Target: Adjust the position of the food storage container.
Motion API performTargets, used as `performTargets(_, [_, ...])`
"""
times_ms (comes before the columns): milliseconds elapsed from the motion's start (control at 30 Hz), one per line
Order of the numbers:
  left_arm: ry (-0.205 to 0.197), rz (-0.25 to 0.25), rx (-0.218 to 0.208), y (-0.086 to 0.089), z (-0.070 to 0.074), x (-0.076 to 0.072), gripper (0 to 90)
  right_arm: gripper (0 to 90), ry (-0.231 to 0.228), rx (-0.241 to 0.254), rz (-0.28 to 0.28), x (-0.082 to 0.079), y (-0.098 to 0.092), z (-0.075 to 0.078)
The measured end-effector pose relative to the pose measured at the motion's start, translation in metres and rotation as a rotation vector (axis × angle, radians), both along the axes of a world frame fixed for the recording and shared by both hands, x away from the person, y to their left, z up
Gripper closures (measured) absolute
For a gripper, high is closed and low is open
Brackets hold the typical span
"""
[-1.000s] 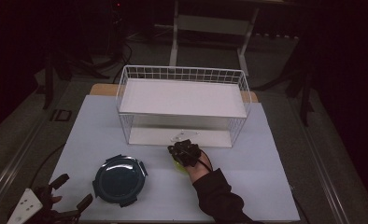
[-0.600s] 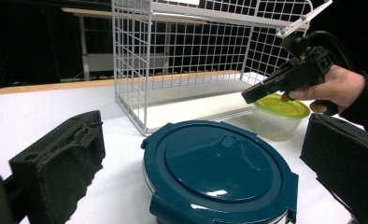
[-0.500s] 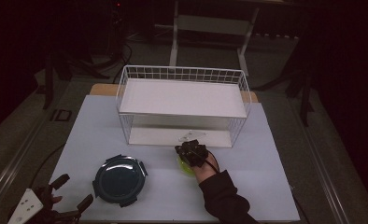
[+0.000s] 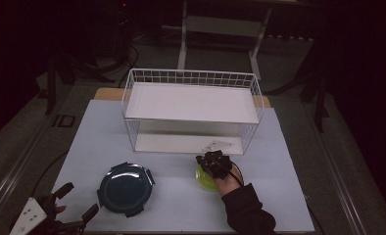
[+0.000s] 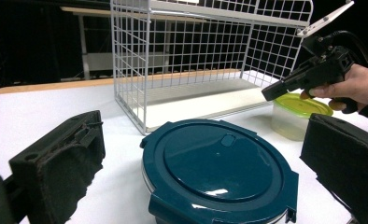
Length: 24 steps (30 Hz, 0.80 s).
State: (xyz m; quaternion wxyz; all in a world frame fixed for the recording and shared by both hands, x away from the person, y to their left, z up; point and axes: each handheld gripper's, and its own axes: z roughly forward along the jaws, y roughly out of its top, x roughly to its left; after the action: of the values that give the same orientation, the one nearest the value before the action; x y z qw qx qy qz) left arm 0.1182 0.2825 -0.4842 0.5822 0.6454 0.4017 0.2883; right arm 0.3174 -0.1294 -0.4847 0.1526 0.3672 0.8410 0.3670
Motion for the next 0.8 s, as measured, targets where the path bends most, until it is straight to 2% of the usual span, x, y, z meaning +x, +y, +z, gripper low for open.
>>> performTargets(233, [0.000, 0.000, 0.000, 0.000, 0.000, 0.000, 0.0, 89.8, 0.008, 0.011, -0.027, -0.001, -0.009, 0.001])
performTargets(500, [0.000, 0.001, 0.002, 0.000, 0.000, 0.000, 0.0, 89.8, 0.029, 0.021, 0.035, -0.012, 0.003, 0.002])
performTargets(533, [0.001, 0.000, 0.001, 0.000, 0.000, 0.000, 0.0, 89.9, 0.033, 0.023, 0.062, -0.017, 0.006, 0.003])
performTargets(667, [0.000, -0.001, 0.001, 0.000, 0.000, 0.000, 0.0, 89.9, 0.035, -0.001, 0.077, -0.024, 0.007, 0.001])
performTargets(800, [0.000, 0.000, 0.001, 0.000, 0.000, 0.000, 0.0, 89.9, 0.038, 0.000, 0.070, -0.024, 0.001, 0.000])
